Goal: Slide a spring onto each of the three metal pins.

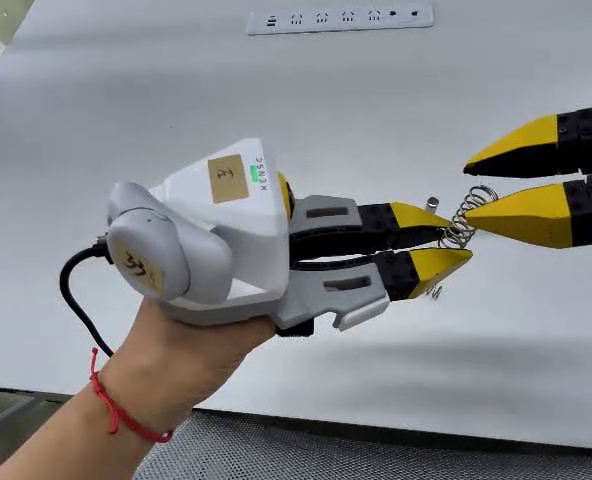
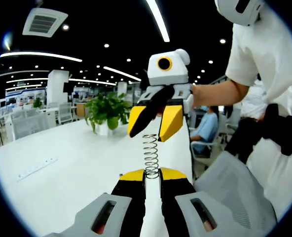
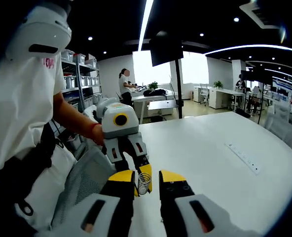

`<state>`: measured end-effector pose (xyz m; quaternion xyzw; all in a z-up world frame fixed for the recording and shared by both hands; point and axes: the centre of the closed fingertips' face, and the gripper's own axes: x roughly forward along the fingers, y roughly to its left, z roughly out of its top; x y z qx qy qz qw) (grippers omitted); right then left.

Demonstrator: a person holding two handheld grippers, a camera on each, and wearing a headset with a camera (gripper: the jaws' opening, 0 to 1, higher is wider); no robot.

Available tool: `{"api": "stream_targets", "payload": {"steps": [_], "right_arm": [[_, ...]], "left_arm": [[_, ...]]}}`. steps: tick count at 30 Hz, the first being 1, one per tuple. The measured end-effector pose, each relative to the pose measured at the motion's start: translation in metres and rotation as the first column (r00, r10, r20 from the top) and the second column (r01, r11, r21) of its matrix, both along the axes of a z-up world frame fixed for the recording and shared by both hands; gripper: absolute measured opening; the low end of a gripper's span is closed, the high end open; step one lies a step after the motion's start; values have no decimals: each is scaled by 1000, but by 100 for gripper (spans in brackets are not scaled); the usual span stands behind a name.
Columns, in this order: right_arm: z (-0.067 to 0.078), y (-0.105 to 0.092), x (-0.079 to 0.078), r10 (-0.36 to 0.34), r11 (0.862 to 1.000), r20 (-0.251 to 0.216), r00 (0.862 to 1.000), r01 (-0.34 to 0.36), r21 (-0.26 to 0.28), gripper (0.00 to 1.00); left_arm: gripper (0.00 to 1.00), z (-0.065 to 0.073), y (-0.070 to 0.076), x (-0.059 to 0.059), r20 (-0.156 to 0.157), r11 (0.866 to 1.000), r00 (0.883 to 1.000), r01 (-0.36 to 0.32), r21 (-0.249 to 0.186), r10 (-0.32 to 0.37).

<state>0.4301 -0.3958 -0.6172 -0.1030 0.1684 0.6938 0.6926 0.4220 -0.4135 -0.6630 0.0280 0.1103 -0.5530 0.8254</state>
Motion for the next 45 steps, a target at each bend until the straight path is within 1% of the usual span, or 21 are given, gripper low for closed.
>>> {"api": "stream_targets", "payload": {"steps": [3,5,6,7,8,10,11,13,14,16,17,18,19,20,23,26,29,31,37,42,45], "right_arm": [[0,-5,1,39,998,29,999,-37,-55,23],[1,-8,2,81,992,45,996,-77,-100,24],[1,-9,3,107,986,56,993,-99,-135,24],[1,-10,3,120,983,61,991,-110,-147,24],[1,-11,1,161,973,67,985,-147,-179,24],[1,-11,-1,222,951,73,972,-199,-237,26],[0,-11,-3,262,932,74,962,-232,-278,26],[-1,-11,-3,310,908,90,947,-267,-324,26],[-3,-10,-6,345,887,85,935,-295,-354,26],[-5,-8,-8,395,857,94,914,-329,-397,26],[-5,-7,-9,405,850,91,910,-338,-404,26],[-7,-6,-12,431,831,83,898,-360,-423,25],[-8,-6,-13,447,819,82,891,-371,-438,25],[-10,-5,-13,471,801,91,878,-382,-462,25],[-12,-1,-17,508,771,79,858,-411,-487,25],[-17,-2,-19,550,728,69,832,-437,-528,24],[-21,-3,-20,578,697,64,814,-451,-557,23],[-23,-3,-23,599,672,49,799,-468,-574,21],[-31,-3,-26,637,627,41,769,-487,-608,19],[-35,-3,-28,655,604,33,755,-497,-622,17],[-36,-3,-28,660,598,34,750,-498,-628,16]], "left_arm": [[10,0,0,0,1,1000,1000,3,3,-3],[10,0,-1,-1,1,1000,1000,7,5,-7],[10,-1,-2,-1,2,1000,1000,11,7,-11],[10,-1,-2,-1,3,1000,1000,13,9,-13],[10,-1,-3,-2,5,1000,1000,17,15,-17],[10,-2,-4,-2,7,1000,1000,24,18,-24],[10,-2,-4,-3,9,999,1000,28,21,-28],[10,-2,-5,-3,11,999,999,31,23,-32],[10,-2,-5,-4,12,999,999,33,25,-33],[10,-2,-5,-4,13,999,999,36,25,-37],[10,-2,-5,-4,15,999,999,37,25,-37],[10,-2,-6,-5,17,999,999,38,25,-39],[10,-2,-6,-5,17,999,999,40,25,-40],[10,-2,-6,-5,18,999,999,41,23,-41],[10,-1,-7,-5,22,999,999,42,22,-43],[10,-1,-7,-6,26,999,999,42,18,-43],[10,-1,-7,-6,25,999,999,41,13,-42],[10,-1,-6,-6,25,999,999,40,9,-40],[10,-1,-6,-6,27,999,999,39,3,-39],[10,-1,-6,-6,26,999,999,38,-3,-38],[10,-1,-6,-7,28,999,999,40,-2,-40]]}}
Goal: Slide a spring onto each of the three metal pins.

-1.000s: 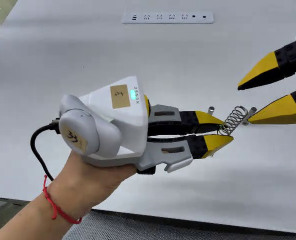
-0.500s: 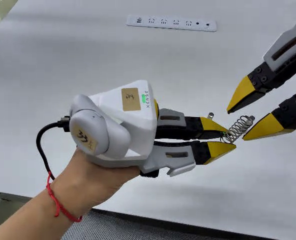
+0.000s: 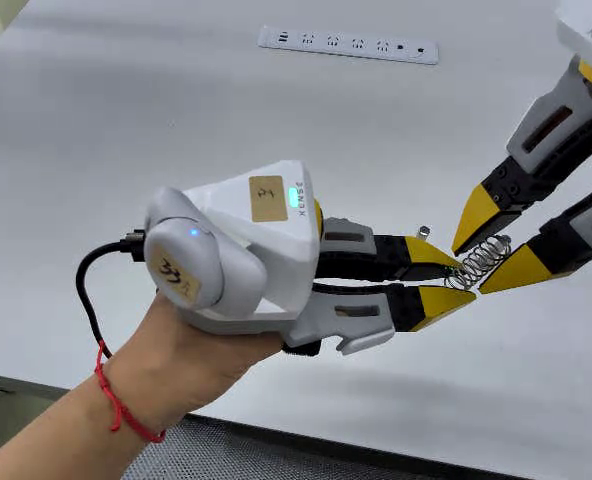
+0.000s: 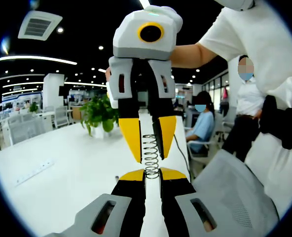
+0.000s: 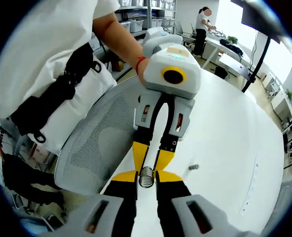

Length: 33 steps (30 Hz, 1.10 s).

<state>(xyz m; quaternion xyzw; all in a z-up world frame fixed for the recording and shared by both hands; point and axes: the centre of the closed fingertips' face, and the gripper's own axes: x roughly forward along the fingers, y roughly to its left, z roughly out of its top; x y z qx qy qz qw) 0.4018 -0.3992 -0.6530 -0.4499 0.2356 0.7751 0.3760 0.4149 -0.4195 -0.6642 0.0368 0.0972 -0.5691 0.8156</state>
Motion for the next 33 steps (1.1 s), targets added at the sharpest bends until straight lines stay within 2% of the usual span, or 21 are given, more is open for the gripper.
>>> {"api": "stream_targets", "payload": {"steps": [7,33], "right_arm": [[0,-1,0,2,1000,2,1000,-2,-8,13],[-2,0,-1,-21,1000,7,1000,21,-11,12]], "left_arm": [[10,0,1,0,0,1000,1000,-1,-4,1],[11,-2,-1,-2,1,1000,1000,-6,-12,6]]}}
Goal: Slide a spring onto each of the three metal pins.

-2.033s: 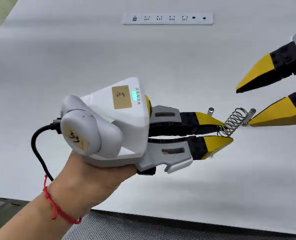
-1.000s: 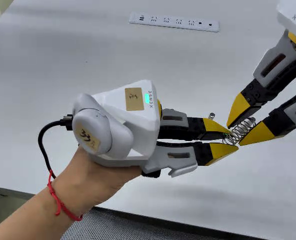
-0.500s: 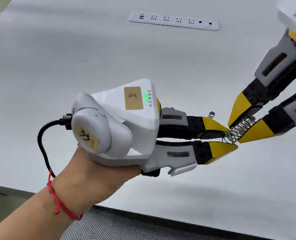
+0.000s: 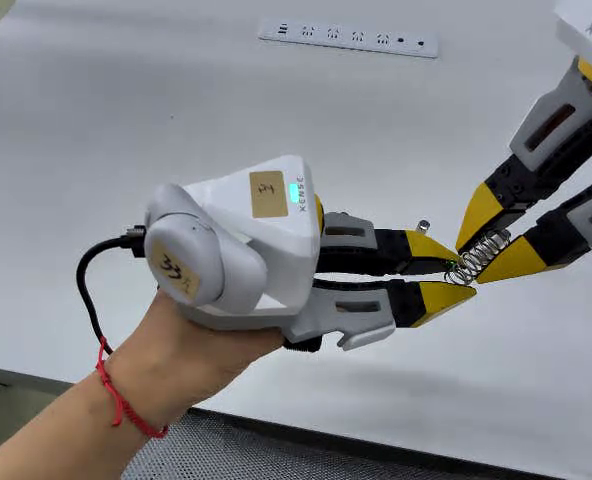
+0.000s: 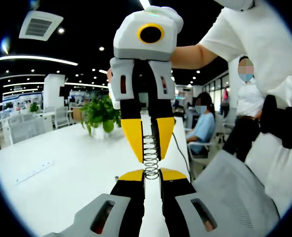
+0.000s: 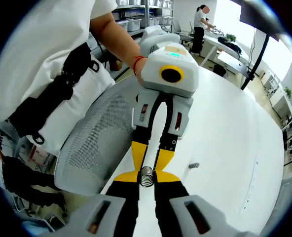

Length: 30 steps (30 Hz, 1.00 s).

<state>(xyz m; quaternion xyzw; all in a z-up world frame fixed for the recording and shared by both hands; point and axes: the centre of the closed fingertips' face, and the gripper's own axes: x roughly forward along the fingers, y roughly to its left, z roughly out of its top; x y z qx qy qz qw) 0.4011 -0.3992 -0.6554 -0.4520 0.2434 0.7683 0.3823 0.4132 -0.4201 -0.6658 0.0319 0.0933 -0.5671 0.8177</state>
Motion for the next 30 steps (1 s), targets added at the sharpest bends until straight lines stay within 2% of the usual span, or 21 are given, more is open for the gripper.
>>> {"api": "stream_targets", "payload": {"steps": [11,19,23,26,30], "right_arm": [[0,2,1,-11,1000,-5,1000,11,2,12],[4,1,14,-57,998,11,998,57,12,12],[4,0,25,-96,995,24,995,95,16,12],[0,-2,37,-124,992,55,991,124,12,12],[-2,-3,47,-154,988,65,986,154,10,12]], "left_arm": [[19,-3,7,3,2,1000,1000,-30,2,30],[26,-12,31,5,-4,995,996,-91,32,91],[33,-16,47,7,-6,991,992,-129,46,130],[39,-22,58,9,-2,984,987,-162,74,163],[43,-26,70,10,-4,978,982,-189,89,190]]}}
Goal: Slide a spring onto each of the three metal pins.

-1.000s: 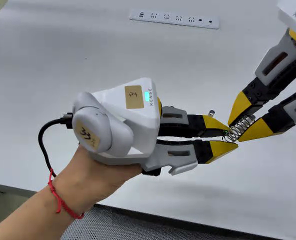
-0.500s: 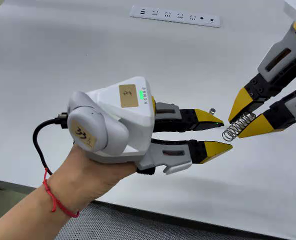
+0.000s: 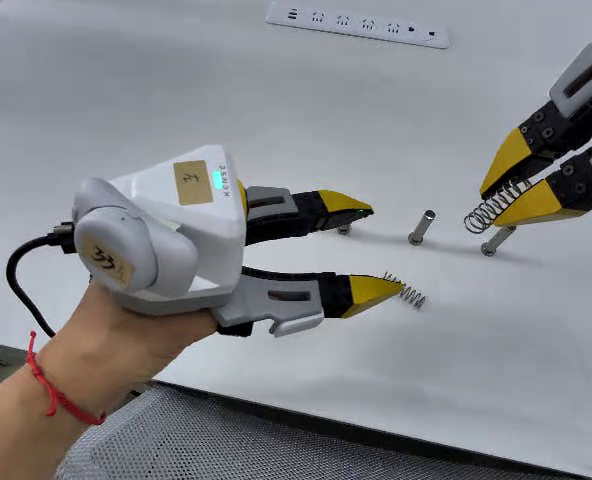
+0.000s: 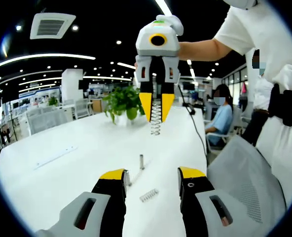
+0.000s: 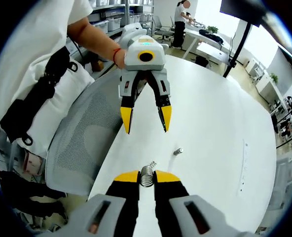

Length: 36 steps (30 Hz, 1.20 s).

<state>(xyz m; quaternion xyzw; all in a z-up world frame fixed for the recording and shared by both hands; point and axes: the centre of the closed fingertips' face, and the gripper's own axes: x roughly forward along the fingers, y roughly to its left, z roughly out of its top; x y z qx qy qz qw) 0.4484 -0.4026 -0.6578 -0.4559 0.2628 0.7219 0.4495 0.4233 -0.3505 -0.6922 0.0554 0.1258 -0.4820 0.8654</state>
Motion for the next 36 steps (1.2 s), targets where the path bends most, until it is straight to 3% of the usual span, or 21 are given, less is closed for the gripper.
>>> {"api": "stream_targets", "payload": {"steps": [6,13,36], "right_arm": [[-7,-2,16,-43,999,22,999,43,-10,12],[-16,-1,31,-78,997,39,996,79,-19,12],[-59,0,66,-169,983,47,984,172,-60,12]], "left_arm": [[51,-9,16,2,9,998,999,-36,42,35],[61,-19,31,4,-2,994,998,-64,83,65],[83,-41,45,5,-43,986,994,-95,138,101]]}}
